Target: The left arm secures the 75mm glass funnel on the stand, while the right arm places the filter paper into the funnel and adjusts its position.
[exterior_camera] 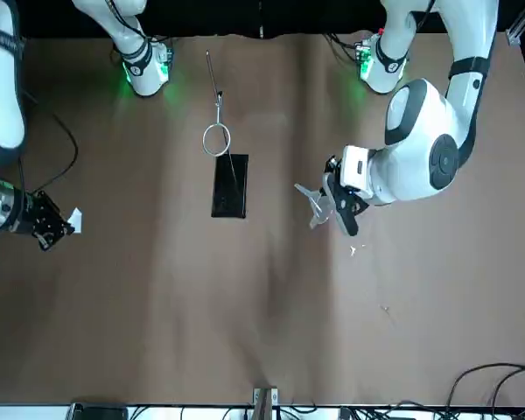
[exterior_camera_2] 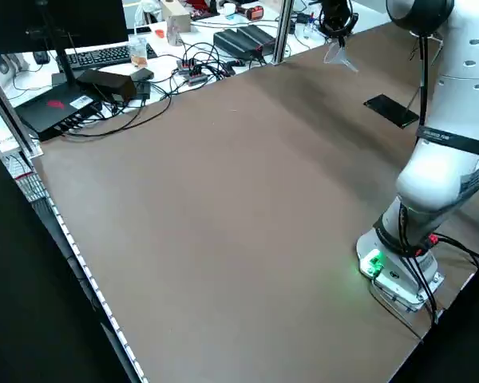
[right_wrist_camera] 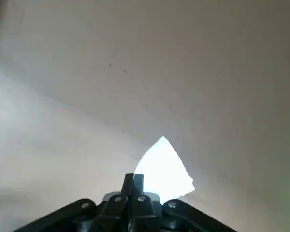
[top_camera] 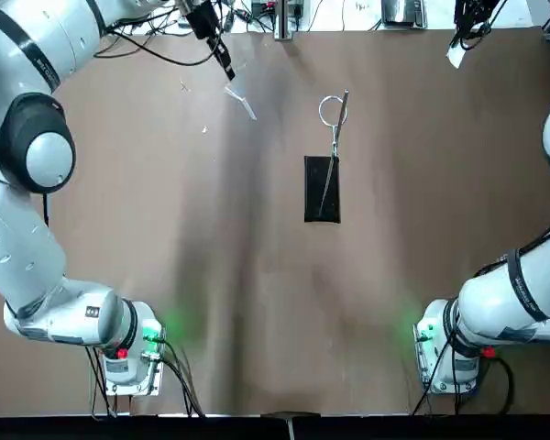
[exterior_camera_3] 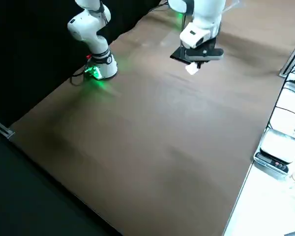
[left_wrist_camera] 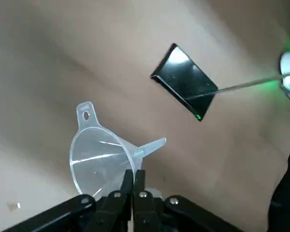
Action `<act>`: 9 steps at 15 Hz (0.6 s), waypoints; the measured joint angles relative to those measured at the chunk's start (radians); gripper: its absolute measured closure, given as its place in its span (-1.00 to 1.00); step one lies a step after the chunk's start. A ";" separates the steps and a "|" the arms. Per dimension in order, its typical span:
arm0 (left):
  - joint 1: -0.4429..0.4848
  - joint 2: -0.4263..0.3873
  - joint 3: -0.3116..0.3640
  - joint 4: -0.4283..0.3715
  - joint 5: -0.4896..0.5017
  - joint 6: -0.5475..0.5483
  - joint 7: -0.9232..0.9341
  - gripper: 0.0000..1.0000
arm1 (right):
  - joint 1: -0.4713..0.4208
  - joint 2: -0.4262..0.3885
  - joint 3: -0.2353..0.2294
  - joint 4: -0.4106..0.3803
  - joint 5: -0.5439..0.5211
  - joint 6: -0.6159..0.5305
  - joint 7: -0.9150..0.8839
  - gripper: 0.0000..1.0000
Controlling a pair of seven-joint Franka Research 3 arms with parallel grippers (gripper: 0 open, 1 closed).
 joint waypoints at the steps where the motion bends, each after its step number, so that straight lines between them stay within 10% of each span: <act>1: 0.001 0.006 -0.017 0.009 0.000 0.000 0.044 0.95 | 0.003 -0.008 0.000 0.000 0.000 -0.008 0.002 0.98; 9: 0.017 0.009 -0.155 0.054 0.000 0.106 0.449 0.95 | 0.000 -0.009 -0.008 -0.006 -0.001 -0.002 0.002 0.98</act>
